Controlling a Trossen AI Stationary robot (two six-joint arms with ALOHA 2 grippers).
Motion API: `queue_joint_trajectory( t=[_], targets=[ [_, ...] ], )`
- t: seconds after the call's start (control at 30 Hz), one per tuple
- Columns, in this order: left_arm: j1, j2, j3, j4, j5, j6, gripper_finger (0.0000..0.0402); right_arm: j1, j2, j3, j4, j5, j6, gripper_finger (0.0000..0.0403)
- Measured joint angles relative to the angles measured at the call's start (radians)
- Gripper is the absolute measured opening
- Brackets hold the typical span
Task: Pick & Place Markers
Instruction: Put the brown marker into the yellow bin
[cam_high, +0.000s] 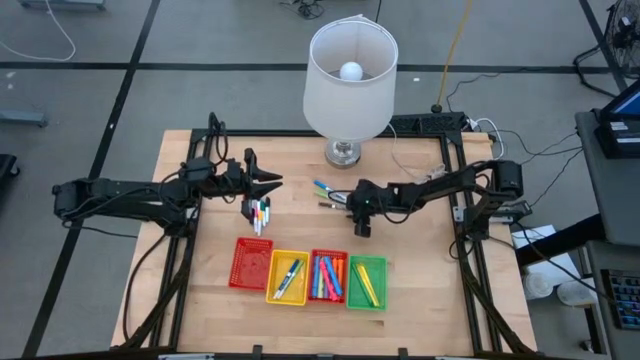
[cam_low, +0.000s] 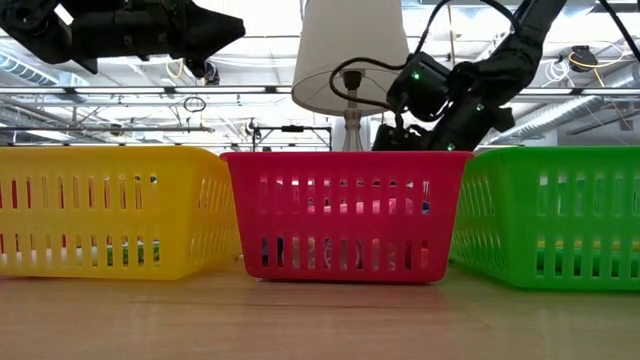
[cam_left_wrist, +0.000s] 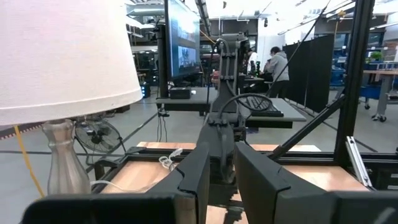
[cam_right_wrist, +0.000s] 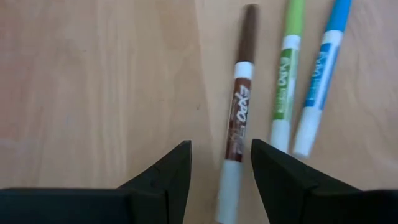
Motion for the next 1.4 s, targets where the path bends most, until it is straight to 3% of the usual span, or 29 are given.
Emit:
queue_joint_trajectory(
  t=[0.53, 0.7, 0.97, 1.2, 1.4],
  targets=[
    [0.0, 0.0, 0.0, 0.0, 0.0, -0.003, 0.0081, 0.004, 0.015, -0.027, 0.001, 0.002, 0.057, 0.015],
    [0.0, 0.0, 0.0, 0.001, -0.001, -0.004, 0.0081, 0.004, 0.017, -0.028, -0.004, 0.001, 0.04, 0.0112],
    [0.0, 0.0, 0.0, 0.001, -0.001, -0.004, 0.0081, 0.004, 0.017, -0.029, -0.01, 0.0, -0.001, 0.0018],
    [0.0, 0.0, 0.0, 0.001, -0.001, -0.004, 0.0081, -0.001, 0.018, -0.03, 0.0, 0.0, -0.013, 0.0018],
    [0.0, 0.0, 0.0, 0.001, -0.001, -0.003, 0.0081, -0.003, -0.072, -0.036, 0.01, 0.011, -0.028, 0.0013]
  ],
)
